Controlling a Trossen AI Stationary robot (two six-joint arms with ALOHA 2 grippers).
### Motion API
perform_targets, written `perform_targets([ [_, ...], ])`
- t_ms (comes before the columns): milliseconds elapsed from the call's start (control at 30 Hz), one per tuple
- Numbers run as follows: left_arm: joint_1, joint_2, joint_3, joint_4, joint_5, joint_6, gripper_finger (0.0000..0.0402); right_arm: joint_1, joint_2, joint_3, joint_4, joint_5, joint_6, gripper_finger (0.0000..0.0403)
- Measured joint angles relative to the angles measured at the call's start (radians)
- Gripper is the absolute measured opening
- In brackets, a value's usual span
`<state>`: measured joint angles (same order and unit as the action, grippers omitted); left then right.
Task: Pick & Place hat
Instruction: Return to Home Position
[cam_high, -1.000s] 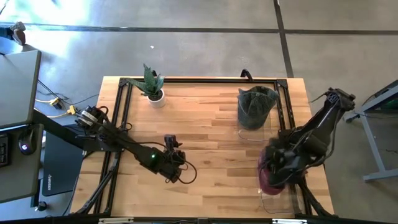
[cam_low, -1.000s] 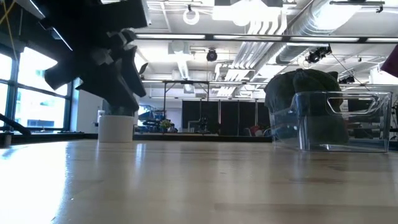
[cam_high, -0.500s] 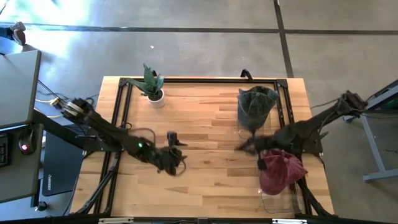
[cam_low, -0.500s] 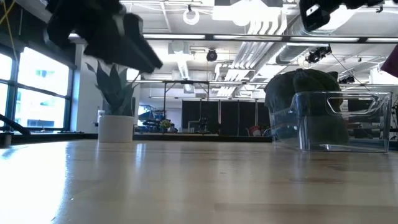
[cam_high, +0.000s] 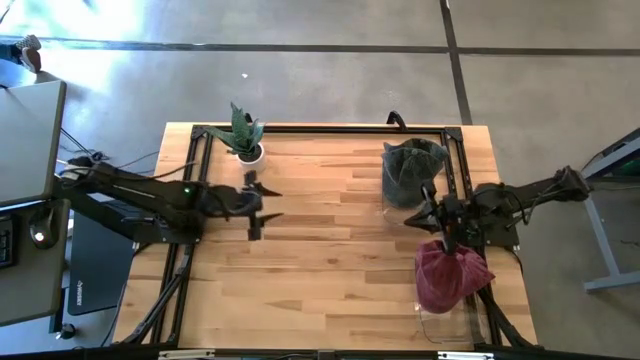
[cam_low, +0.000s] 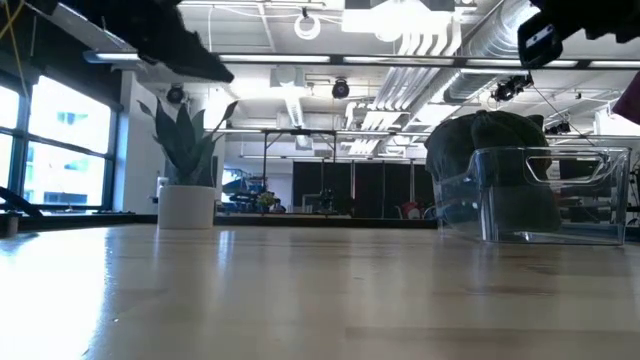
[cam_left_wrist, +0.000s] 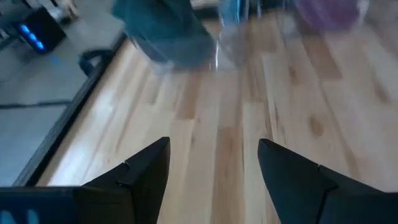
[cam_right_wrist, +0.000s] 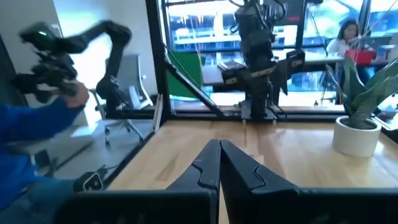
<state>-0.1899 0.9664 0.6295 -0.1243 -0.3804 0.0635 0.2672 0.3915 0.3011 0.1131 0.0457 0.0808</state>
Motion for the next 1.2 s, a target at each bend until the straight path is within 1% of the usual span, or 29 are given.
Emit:
perform_targets([
  [100, 0.046, -0.104, -0.051, 0.006, 0.012, 0.005, 0.0236, -0.006, -0.069, -0.052, 0.017, 0.002, 0.001, 0.0000],
  [233, 0.137, -0.229, -0.118, -0.018, 0.140, 0.031, 0.0236, -0.045, -0.138, -0.119, 0.023, 0.003, 0.028, 0.0000],
  [333, 0.205, -0.317, -0.171, -0.006, 0.216, 0.021, 0.0236, -0.084, -0.179, -0.165, 0.026, -0.034, 0.046, 0.0000],
  [433, 0.258, -0.398, -0.214, -0.004, 0.244, 0.011, 0.0236, -0.125, -0.211, -0.203, 0.024, -0.076, 0.073, 0.0000],
  [567, 0.314, -0.482, -0.263, -0.030, 0.254, 0.011, 0.0236, -0.183, -0.251, -0.240, 0.026, -0.103, 0.073, 0.0000],
  [633, 0.339, -0.530, -0.275, -0.051, 0.281, 0.007, 0.0228, -0.216, -0.270, -0.256, 0.024, -0.120, 0.072, 0.0000],
  [700, 0.358, -0.574, -0.285, -0.071, 0.303, -0.001, 0.0211, -0.251, -0.285, -0.272, 0.025, -0.167, 0.067, 0.0000],
  [800, 0.379, -0.631, -0.302, -0.119, 0.304, -0.012, 0.0174, -0.298, -0.306, -0.291, 0.006, -0.215, 0.070, 0.0000],
  [1000, 0.383, -0.726, -0.329, -0.207, 0.275, -0.010, 0.0092, -0.331, -0.314, -0.291, 0.020, -0.212, 0.052, 0.0000],
  [1133, 0.380, -0.801, -0.348, -0.210, 0.274, -0.014, 0.0020, -0.331, -0.314, -0.291, 0.010, -0.220, 0.044, 0.0000],
  [1200, 0.380, -0.838, -0.351, -0.215, 0.275, -0.031, 0.0009, -0.331, -0.313, -0.291, -0.005, -0.221, 0.050, 0.0000],
])
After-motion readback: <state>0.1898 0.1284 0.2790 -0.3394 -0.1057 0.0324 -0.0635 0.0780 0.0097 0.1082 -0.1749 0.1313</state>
